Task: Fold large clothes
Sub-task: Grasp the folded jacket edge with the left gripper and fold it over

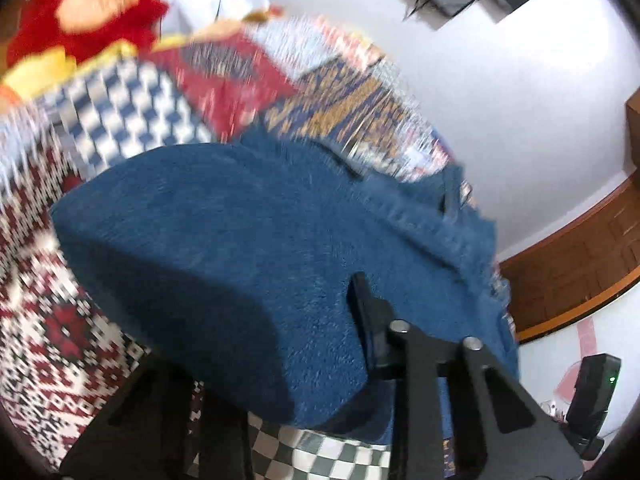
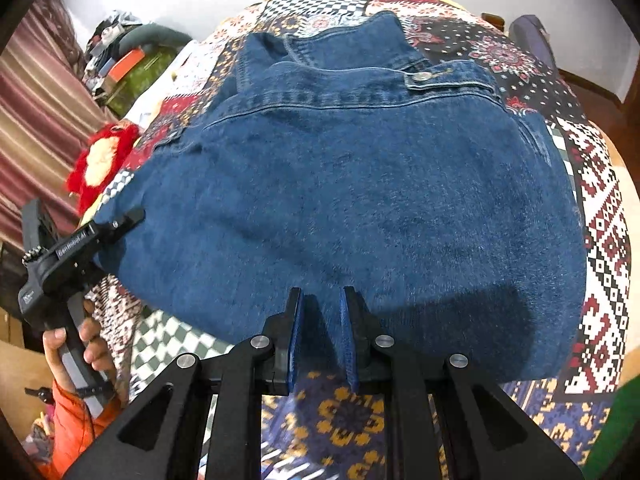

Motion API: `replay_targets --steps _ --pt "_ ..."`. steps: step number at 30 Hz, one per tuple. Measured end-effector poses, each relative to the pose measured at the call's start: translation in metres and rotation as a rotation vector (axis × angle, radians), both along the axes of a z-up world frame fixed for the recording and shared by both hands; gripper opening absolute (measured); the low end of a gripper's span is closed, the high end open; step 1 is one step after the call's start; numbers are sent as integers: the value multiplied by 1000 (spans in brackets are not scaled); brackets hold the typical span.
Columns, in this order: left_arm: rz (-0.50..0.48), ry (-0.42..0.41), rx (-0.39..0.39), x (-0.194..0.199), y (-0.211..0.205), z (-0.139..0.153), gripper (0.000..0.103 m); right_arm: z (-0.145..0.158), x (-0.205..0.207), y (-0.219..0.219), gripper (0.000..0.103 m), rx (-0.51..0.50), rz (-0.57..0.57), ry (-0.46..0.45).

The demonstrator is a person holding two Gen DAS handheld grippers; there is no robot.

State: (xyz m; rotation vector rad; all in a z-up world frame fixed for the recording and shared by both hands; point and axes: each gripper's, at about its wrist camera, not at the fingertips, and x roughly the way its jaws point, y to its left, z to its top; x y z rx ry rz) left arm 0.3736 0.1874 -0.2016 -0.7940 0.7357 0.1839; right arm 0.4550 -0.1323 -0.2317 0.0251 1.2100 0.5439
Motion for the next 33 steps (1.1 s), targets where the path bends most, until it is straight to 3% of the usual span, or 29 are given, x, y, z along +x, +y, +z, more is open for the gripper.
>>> replay_targets --steps 4,10,13,17,20,27,31,33 --pt "73 -77 24 -15 10 28 22 16 -5 13 14 39 38 4" --pt "132 -168 212 -44 8 75 21 39 -3 65 14 70 138 -40" --pt "142 -169 295 -45 6 91 21 43 1 106 14 70 224 -58" --pt "129 -167 392 -44 -3 97 21 24 1 158 13 2 347 -64" --pt "83 -141 465 -35 -18 92 21 -4 8 178 13 -22 370 -23" --pt "-33 -142 529 -10 -58 94 21 -21 18 173 13 54 433 54" --pt "-119 -175 598 -5 -91 106 21 -17 28 148 14 100 362 154" --pt "-178 -180 629 2 -108 108 21 -9 27 125 14 95 311 114"
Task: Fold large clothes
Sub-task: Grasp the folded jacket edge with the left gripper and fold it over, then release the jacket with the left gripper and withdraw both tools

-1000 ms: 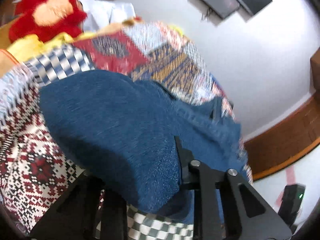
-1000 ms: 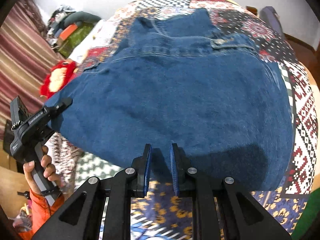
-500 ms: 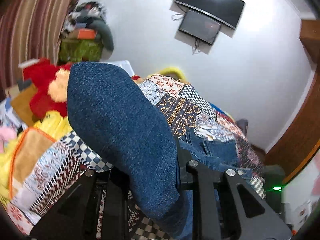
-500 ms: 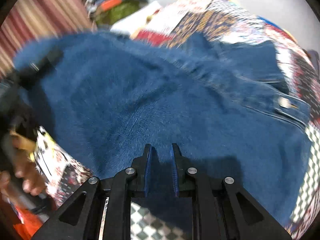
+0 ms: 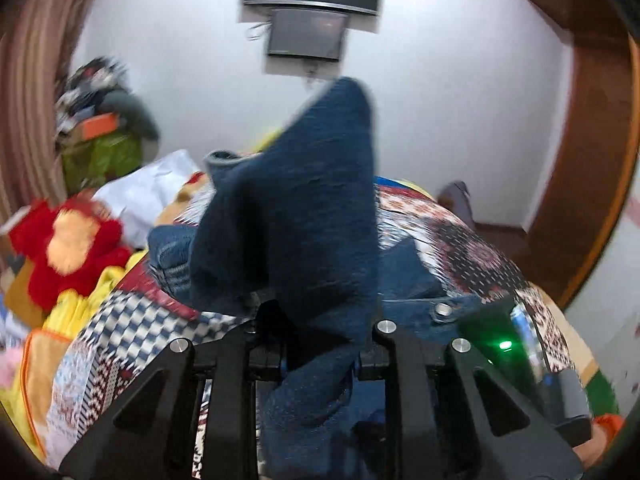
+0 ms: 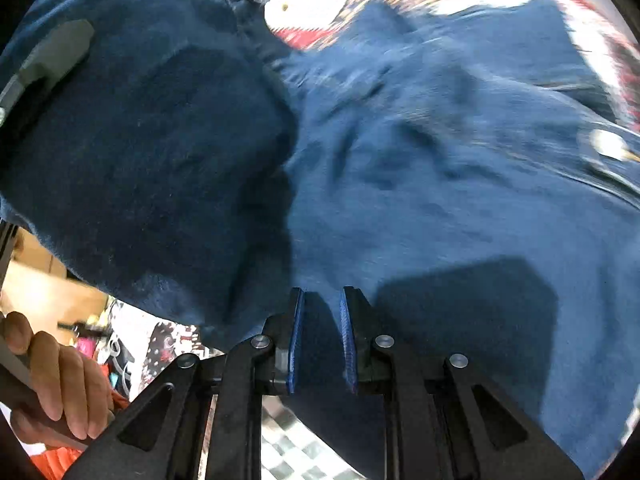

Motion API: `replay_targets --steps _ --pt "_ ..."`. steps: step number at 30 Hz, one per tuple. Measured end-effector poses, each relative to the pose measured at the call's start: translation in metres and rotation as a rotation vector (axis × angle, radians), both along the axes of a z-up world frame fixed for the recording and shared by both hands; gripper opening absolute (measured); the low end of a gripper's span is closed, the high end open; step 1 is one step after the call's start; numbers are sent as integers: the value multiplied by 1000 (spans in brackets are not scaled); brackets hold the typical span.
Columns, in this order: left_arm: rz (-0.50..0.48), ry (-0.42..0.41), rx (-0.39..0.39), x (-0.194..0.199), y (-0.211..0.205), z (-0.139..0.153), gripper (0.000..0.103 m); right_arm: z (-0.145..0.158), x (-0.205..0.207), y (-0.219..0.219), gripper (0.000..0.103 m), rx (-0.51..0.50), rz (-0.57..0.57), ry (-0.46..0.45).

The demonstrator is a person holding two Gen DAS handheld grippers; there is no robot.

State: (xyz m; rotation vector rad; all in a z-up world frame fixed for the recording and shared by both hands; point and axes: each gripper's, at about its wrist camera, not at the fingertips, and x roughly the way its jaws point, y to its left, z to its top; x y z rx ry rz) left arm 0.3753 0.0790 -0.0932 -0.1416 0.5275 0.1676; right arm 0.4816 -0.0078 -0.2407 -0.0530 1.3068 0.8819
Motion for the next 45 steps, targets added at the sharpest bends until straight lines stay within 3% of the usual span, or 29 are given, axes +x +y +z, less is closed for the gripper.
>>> replay_targets --steps 3,11,14,17,22,25,32,34,35,36,38,41,45 --pt "-63 9 44 8 -25 3 21 13 -3 -39 13 -23 -63 -69" --pt "-253 -10 178 9 -102 4 21 35 -22 -179 14 11 -303 -89" --pt "-341 3 232 2 -131 -5 21 41 -35 -217 14 -37 -400 -117" --pt "-437 46 289 -7 -160 -21 21 45 -52 -248 14 -91 -468 -168" --pt "-587 173 399 -23 -188 -60 21 51 -78 -274 14 -89 -524 -167" --pt "-610 260 380 -29 -183 -76 21 56 -86 -278 14 -90 -546 -181" --pt "-581 323 274 -36 -163 -70 23 67 -101 -274 14 -70 -539 -210" --pt "-577 341 273 -42 -159 -70 29 74 -105 -268 14 -65 -528 -228" --pt "-585 344 266 -46 -158 -68 38 80 -107 -265 14 -60 -522 -242" --pt "-607 346 242 -53 -156 -65 56 83 -108 -262 14 -54 -517 -253" --pt "-621 340 179 -63 -149 -56 76 92 -111 -255 14 -34 -501 -276" --pt "-595 311 128 -76 -137 -40 78 103 -114 -241 14 -5 -474 -299" --pt "-476 237 133 -82 -107 -17 91 111 -111 -216 14 14 -440 -344"
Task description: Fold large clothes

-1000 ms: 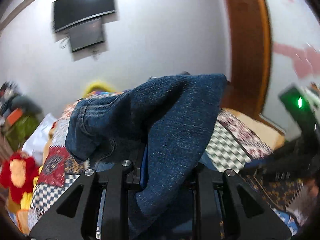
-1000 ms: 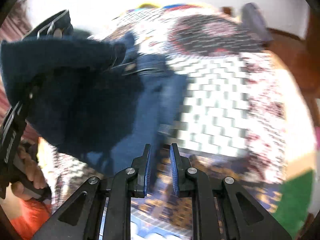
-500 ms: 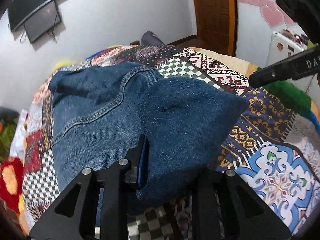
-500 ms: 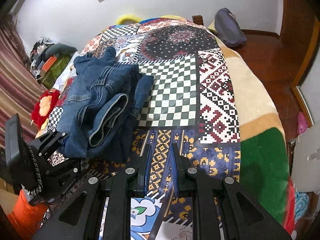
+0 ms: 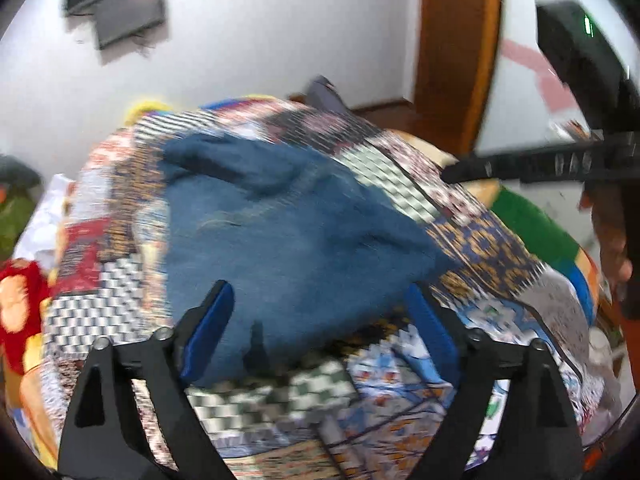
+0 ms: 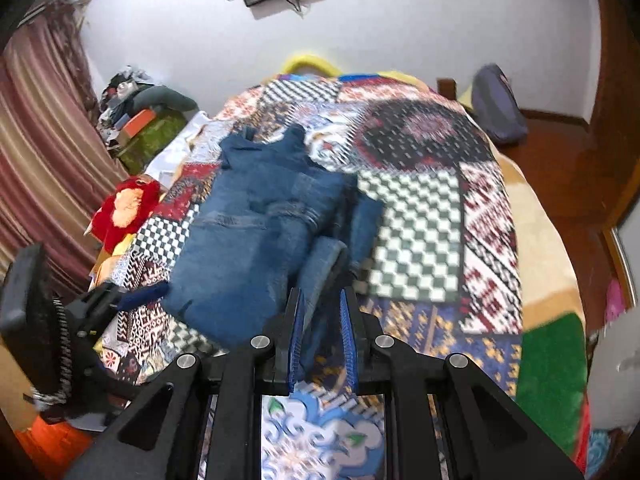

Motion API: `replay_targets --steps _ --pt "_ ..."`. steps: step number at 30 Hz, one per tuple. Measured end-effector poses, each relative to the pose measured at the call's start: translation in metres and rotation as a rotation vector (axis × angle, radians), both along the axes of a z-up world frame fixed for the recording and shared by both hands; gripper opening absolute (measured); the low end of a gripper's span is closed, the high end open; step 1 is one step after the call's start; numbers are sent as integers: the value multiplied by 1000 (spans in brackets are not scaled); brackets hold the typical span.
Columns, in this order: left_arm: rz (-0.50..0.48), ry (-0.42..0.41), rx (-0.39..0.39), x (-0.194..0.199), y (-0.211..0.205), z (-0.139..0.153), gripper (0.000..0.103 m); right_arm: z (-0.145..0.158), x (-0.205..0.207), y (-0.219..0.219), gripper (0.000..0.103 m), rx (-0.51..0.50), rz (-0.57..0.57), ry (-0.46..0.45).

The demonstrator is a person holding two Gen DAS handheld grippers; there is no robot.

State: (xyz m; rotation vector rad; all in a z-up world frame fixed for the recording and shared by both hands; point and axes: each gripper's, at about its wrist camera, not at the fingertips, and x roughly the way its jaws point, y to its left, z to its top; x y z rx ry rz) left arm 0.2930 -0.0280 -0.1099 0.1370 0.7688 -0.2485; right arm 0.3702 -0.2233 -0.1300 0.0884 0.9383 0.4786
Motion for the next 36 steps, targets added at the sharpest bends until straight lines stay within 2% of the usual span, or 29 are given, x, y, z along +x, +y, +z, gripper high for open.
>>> replay_targets --steps 3,7,9,12,14,15,16,17,18,20,23,26,32,36 --pt "88 -40 -21 5 32 9 92 -6 8 18 14 11 15 22" --pt "196 -7 -56 19 71 -3 92 -17 13 43 14 20 61 48" --pt "246 43 -49 28 87 -21 92 -29 16 55 14 -34 72 41" --pt "319 128 -4 40 99 -52 92 -55 23 69 14 -186 80 -8" --pt "333 145 -42 36 106 -65 93 -70 26 65 15 -184 75 9" --pt "344 141 -76 34 111 -70 95 -74 27 60 23 -162 68 17" --pt "356 140 -92 32 115 -73 97 -75 27 56 51 -164 60 12" --pt "364 143 -104 31 117 -76 99 -76 27 53 70 -195 34 -4" --pt "368 149 -126 30 119 -80 99 -77 27 49 95 -259 -14 -36" --pt "379 155 -139 28 121 -82 99 -79 25 43 96 -257 -20 -65" --pt "377 152 -122 25 119 -79 99 -82 29 33 96 -185 -25 7" --pt "373 159 -99 28 117 -70 98 -72 31 30 96 -149 -19 34" --pt "335 112 -73 47 113 -46 98 -40 31 34 96 -110 26 -19" --pt "321 94 -83 76 116 -30 99 -25 47 41 96 -64 65 -27"
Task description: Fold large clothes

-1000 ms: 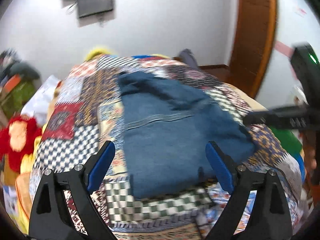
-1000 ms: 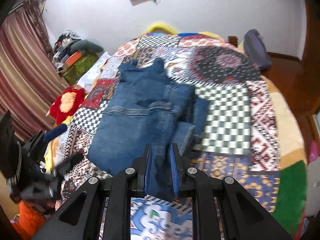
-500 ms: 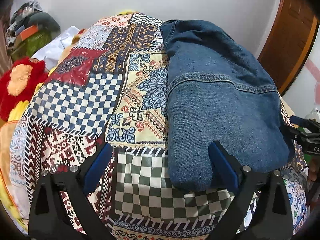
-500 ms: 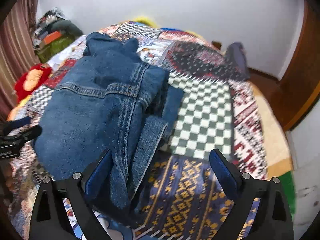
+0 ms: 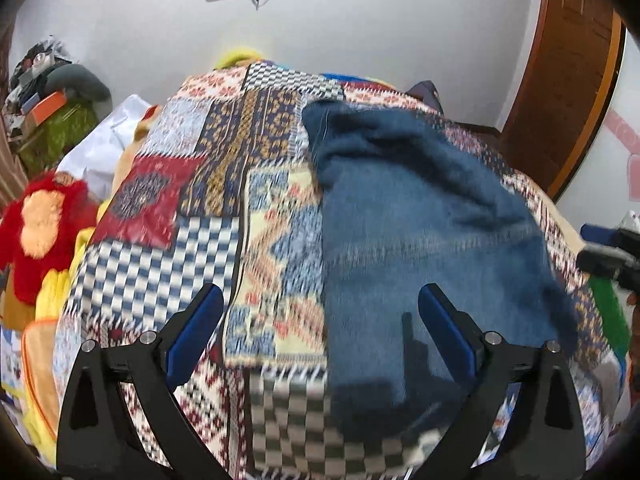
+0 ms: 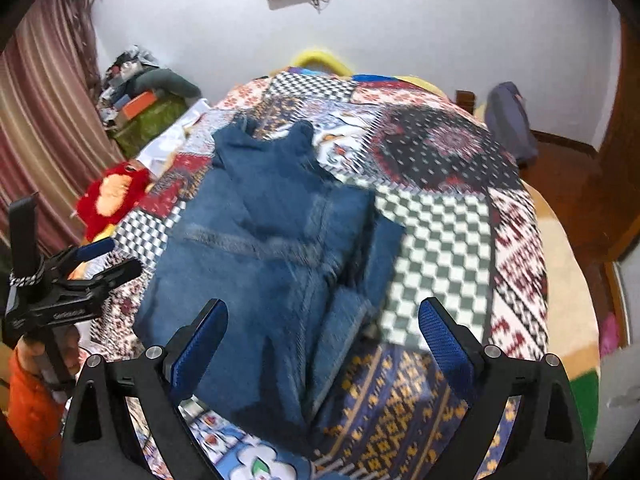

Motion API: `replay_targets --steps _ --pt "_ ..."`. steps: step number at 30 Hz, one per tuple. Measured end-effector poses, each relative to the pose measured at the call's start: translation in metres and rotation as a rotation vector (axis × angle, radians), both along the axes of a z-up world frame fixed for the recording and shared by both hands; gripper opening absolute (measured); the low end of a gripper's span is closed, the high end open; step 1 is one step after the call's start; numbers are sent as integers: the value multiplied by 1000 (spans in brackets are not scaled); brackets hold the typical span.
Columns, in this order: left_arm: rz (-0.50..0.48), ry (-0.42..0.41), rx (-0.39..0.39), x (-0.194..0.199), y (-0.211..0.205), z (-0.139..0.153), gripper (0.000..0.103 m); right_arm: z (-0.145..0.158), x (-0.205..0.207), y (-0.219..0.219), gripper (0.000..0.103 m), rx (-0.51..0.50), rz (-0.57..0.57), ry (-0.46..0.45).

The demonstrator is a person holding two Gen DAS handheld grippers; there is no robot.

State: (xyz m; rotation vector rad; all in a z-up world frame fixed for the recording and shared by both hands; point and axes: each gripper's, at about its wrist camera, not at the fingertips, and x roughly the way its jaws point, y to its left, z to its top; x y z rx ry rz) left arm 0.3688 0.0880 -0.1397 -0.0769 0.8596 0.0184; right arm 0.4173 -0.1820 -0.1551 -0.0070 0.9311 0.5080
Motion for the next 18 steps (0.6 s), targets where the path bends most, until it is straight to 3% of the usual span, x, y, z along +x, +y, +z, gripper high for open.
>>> replay_targets --steps 4,12,18 --pt "-33 -6 -15 35 0 6 99 2 22 17 96 -27 44 -10" --pt "-31 9 73 111 -9 -14 99 -22 80 50 96 -93 105 16" --pt "-10 41 -18 158 -4 -29 99 -46 125 47 96 -79 78 61"
